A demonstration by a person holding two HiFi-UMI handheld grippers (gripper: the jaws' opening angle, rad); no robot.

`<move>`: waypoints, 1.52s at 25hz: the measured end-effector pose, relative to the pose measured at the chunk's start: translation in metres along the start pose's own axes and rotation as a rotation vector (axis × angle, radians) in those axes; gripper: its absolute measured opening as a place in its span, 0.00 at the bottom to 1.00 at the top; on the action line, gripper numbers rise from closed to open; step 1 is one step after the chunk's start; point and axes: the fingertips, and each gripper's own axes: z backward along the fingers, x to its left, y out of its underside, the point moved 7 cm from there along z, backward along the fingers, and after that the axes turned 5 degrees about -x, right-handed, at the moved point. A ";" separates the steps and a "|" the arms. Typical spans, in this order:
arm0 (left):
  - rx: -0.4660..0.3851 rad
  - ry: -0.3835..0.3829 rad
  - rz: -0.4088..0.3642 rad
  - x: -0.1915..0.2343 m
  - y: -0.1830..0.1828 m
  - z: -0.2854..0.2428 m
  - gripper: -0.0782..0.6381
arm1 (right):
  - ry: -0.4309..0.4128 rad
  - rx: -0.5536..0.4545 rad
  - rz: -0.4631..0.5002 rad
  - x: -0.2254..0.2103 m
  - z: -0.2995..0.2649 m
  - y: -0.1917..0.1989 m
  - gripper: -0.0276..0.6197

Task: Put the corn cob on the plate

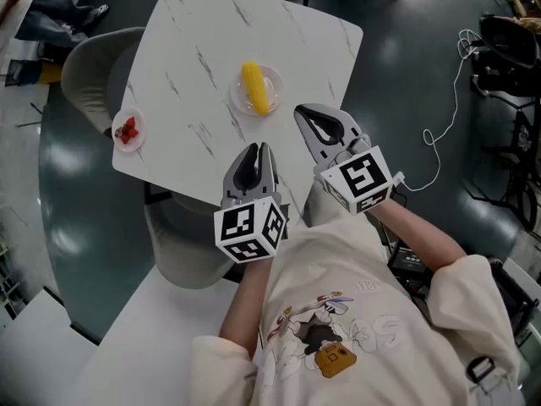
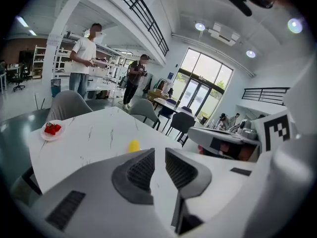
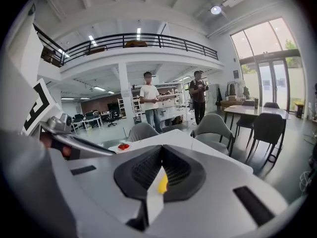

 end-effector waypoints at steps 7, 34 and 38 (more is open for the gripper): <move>-0.075 0.024 0.004 -0.009 -0.021 0.035 0.21 | -0.078 0.035 -0.086 0.019 0.016 -0.015 0.03; -0.217 0.092 -0.109 -0.052 -0.040 0.113 0.12 | -0.105 -0.103 -0.011 0.086 0.096 -0.054 0.03; -0.218 0.091 -0.111 -0.051 -0.038 0.113 0.12 | -0.104 -0.104 -0.013 0.087 0.097 -0.054 0.03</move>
